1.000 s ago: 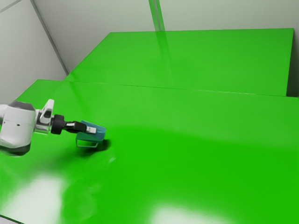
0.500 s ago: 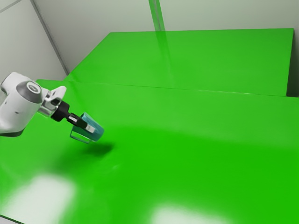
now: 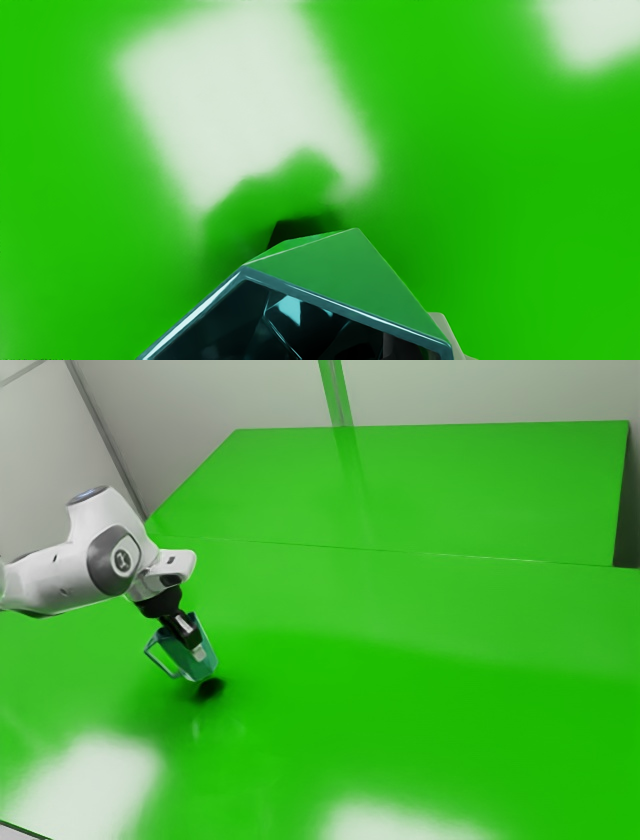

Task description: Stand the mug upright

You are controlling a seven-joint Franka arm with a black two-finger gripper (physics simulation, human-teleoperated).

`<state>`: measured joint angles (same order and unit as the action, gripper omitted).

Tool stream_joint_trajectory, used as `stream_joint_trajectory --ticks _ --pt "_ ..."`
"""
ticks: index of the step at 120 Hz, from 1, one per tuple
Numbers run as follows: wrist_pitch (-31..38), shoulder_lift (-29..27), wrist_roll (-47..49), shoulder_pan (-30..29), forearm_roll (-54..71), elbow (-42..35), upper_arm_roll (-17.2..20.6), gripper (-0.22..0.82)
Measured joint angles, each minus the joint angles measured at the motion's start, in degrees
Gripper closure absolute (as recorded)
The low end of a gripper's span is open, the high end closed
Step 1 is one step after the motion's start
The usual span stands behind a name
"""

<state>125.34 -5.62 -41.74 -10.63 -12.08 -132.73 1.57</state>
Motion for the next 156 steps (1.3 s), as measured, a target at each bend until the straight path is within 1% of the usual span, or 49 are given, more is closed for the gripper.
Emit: stream_joint_trajectory --ticks 33,70,104,156 --pt "3.0 -0.4 13.5 2.7 7.7 -0.4 1.4 0.79" --pt "6.1 -1.0 26.1 5.0 11.1 -2.0 2.0 0.79" --pt "9.7 -0.5 34.1 5.5 12.3 -4.4 2.1 0.79" --pt "11.8 0.2 42.8 6.4 13.6 -6.1 2.5 0.79"
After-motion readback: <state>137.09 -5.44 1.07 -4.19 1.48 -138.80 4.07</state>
